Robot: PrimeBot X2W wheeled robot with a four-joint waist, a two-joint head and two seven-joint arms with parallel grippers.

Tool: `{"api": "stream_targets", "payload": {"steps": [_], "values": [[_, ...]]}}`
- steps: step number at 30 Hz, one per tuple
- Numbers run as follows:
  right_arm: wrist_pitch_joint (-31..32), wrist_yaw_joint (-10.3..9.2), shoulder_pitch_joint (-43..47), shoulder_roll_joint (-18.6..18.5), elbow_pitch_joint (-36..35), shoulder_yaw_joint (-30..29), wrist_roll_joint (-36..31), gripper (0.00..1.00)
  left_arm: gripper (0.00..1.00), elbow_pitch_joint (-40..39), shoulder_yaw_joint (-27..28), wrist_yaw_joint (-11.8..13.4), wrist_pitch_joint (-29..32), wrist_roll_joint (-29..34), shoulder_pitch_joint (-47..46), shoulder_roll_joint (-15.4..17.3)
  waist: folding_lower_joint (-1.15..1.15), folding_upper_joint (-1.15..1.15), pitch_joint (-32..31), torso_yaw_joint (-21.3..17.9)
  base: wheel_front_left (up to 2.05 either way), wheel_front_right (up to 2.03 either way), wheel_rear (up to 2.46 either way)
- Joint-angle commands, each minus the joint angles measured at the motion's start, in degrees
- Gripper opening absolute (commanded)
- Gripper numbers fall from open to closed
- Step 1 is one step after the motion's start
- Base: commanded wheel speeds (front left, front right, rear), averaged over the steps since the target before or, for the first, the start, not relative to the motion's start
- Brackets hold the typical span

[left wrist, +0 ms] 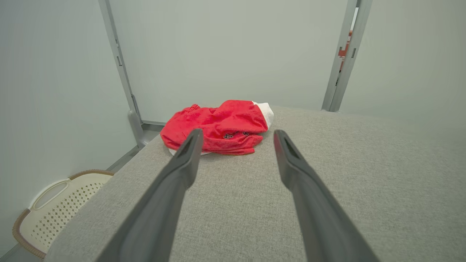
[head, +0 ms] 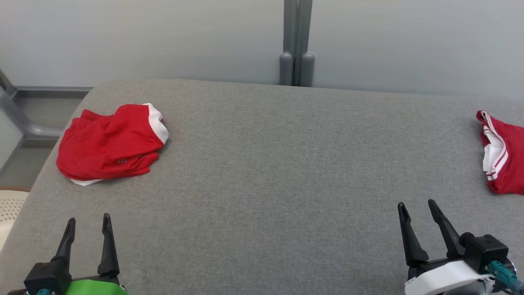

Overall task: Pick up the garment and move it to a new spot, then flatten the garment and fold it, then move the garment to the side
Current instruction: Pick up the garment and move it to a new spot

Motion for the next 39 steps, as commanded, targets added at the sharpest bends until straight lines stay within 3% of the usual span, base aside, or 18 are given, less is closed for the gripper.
{"api": "stream_targets", "payload": {"steps": [1,11,19,32,39], "values": [[-0.1,-0.11,-0.1,-0.1,0.2,0.2,0.3,1.0,1.0,-0.2,0.3,0.1,0.0,0.6,0.7,0.3,0.0,0.0,0.5,3.3,0.0,0.0,0.0],[-0.1,-0.11,-1.4,-0.3,0.6,1.1,0.1,1.0,1.0,-0.3,1.2,0.2,0.0,0.4,0.5,-0.1,0.0,0.0,1.6,10.5,0.0,0.0,0.0],[-0.1,-0.11,-2.3,-0.3,1.1,1.9,0.0,1.0,1.0,-0.4,2.3,0.2,0.0,0.2,0.7,-0.2,0.0,0.0,2.1,13.9,0.0,0.0,0.0],[-0.1,-0.11,-2.6,-0.9,1.3,2.4,0.2,1.0,1.0,-0.3,2.9,0.1,0.0,0.1,0.0,-1.0,0.0,0.0,2.6,13.8,0.0,0.0,0.0],[-0.1,-0.11,-4.4,-2.2,0.1,1.3,-0.6,1.0,1.0,-1.2,3.3,-0.1,0.0,-1.1,-6.6,-0.9,0.0,0.0,6.4,11.4,0.0,0.0,0.0]]}}
